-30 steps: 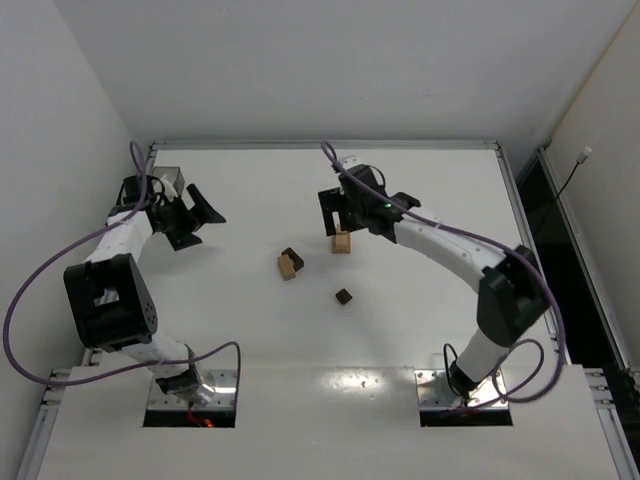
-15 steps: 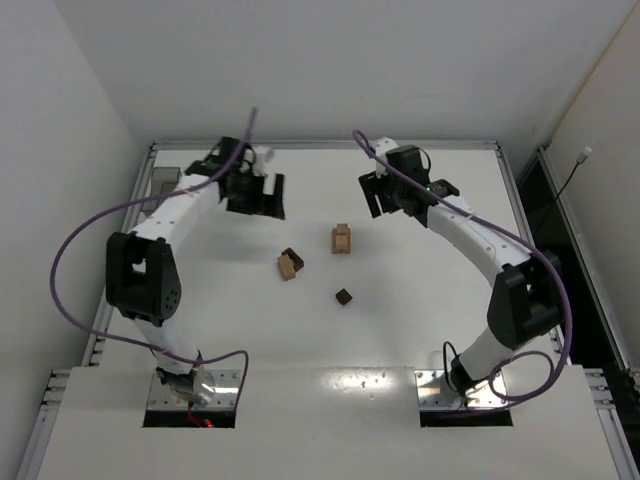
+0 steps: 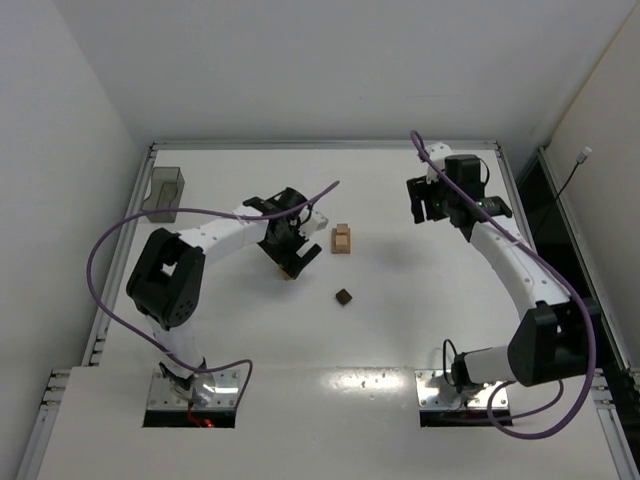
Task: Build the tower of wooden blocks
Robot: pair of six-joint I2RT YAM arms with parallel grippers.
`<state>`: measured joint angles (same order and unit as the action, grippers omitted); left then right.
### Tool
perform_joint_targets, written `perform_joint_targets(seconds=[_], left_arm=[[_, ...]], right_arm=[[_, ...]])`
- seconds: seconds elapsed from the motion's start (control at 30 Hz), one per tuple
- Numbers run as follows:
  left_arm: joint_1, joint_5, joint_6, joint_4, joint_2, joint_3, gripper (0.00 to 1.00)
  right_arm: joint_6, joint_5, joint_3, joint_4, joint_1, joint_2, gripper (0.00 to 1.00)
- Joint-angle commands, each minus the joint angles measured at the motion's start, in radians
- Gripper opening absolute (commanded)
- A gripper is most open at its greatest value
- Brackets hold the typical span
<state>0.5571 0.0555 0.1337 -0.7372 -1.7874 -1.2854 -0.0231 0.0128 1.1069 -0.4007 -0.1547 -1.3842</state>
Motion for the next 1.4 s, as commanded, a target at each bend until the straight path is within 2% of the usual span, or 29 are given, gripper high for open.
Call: perform_joint_targets(seconds=[0.0,0.13,0.6,1.17,1.37], left_arm=[[0.058,-0.132,0.069,0.084,0.068,0.055,0.94],[0.078,-0.16,0.089,0.122,0.077,0.095,0.94],[0.078,-0.082,0.15,0.163,0.033,0.055,0.94],[-0.016,-0.008,0.15,0.154,-0.036,0.028,0.93],[-0.016,0.029,0.139,0.154,-0.036,0.057,0.91]], right_arm=[[0.015,-0.069,-0.031,0.014,0.024,0.03,0.63],[0.025,-0.08,-0.041,0.014,0.034,0.039,0.63],[0.043,-0.112,-0.041,0.014,0.08,0.039,0.63],[0.052,-0.122,-0.022,0.005,0.125,-0.001,0.63],[0.052,-0.131,-0.022,0.005,0.126,-0.01,0.63]])
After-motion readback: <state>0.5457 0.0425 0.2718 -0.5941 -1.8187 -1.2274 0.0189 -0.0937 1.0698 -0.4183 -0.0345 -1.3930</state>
